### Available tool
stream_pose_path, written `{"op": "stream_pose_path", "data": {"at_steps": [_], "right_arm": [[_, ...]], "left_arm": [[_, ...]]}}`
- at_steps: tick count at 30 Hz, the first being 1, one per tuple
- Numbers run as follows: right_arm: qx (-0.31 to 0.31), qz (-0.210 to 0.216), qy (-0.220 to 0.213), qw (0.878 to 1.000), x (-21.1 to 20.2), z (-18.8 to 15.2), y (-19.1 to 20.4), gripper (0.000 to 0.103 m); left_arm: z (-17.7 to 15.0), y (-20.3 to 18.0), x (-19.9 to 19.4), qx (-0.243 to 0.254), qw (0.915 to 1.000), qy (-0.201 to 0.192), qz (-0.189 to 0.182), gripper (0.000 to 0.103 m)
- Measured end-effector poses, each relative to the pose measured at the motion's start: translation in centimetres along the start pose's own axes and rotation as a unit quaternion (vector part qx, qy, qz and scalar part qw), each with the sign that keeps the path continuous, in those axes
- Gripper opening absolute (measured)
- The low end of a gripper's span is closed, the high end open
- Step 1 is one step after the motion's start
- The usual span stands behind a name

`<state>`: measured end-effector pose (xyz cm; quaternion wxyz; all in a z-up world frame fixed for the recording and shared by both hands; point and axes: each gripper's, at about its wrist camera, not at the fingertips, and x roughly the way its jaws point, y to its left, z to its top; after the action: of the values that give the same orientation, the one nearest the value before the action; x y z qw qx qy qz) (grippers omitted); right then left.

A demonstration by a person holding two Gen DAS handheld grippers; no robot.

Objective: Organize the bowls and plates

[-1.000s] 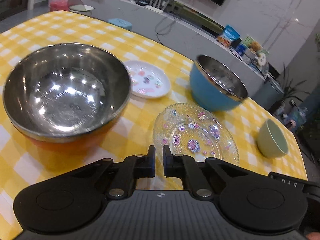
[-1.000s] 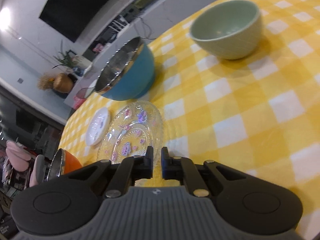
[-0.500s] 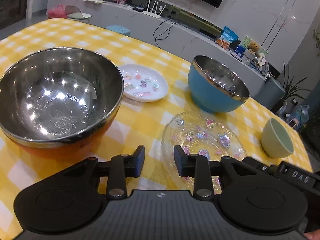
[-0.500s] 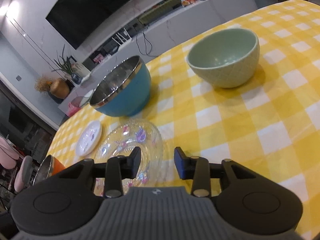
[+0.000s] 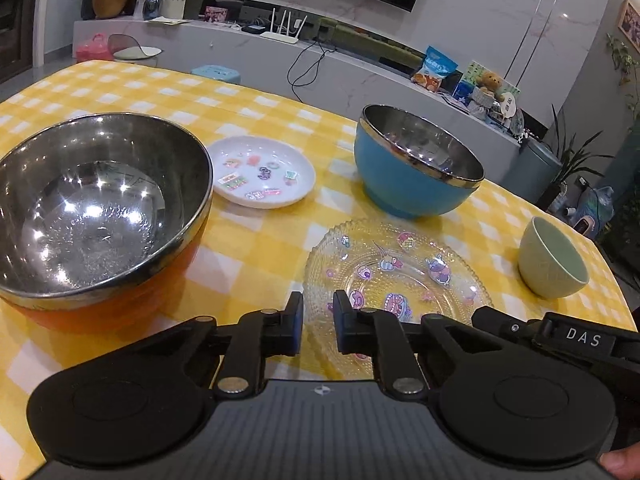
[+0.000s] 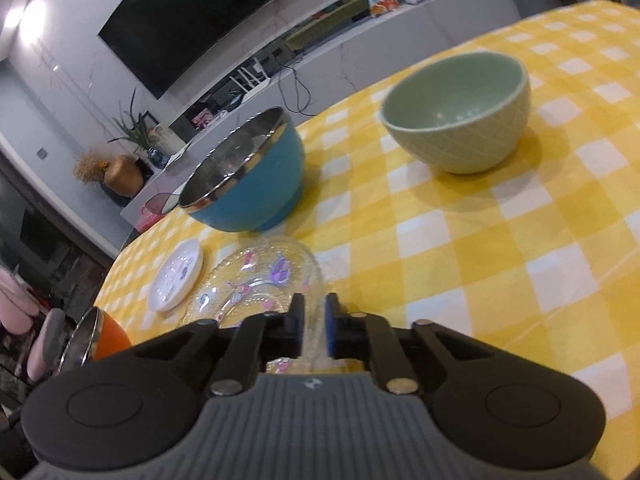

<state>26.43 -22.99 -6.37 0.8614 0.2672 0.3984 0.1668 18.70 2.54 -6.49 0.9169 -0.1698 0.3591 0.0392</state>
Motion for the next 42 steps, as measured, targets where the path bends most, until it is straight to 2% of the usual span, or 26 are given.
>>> {"op": "stream_pose_path", "data": {"at_steps": [12, 17, 24, 29, 33, 37, 39, 42], "right_arm": [[0.025, 0.021, 0.008, 0.999, -1.6, -0.2, 0.3, 0.005], [0.026, 0.030, 0.008, 0.999, -3.1, -1.0, 0.8, 0.005], [0.033, 0.057, 0.023, 0.998, -6.6, -2.7, 1.8, 0.006], [0.019, 0.072, 0.045, 0.996, -8.3, -4.4, 3.2, 0.006], [0.006, 0.078, 0.065, 0.995, -9.0, -6.7, 4.1, 0.006], [-0.008, 0.079, 0.082, 0.993, -9.4, -8.6, 4.7, 0.006], [-0.021, 0.076, 0.086, 0.993, -9.4, -9.1, 5.1, 0.007], [-0.037, 0.076, 0.085, 0.993, -9.3, -9.2, 5.5, 0.007]], "left_arm": [[0.2, 0.5, -1.5, -0.010, 0.9999, 0.009, 0.005, 0.015], [0.4, 0.2, -3.9, -0.002, 0.9999, 0.005, 0.010, 0.013], [0.1, 1.3, -8.2, -0.019, 0.9998, 0.010, 0.005, 0.011], [-1.2, 3.1, -11.3, -0.052, 0.9984, 0.016, 0.010, 0.011], [-2.2, 4.1, -13.5, -0.058, 0.9979, 0.017, 0.025, 0.011], [-3.2, 5.2, -14.3, -0.062, 0.9965, 0.037, 0.042, 0.011], [-3.4, 5.7, -14.4, -0.074, 0.9953, 0.043, 0.045, 0.011], [-3.6, 5.4, -14.1, -0.065, 0.9951, 0.048, 0.057, 0.011]]}}
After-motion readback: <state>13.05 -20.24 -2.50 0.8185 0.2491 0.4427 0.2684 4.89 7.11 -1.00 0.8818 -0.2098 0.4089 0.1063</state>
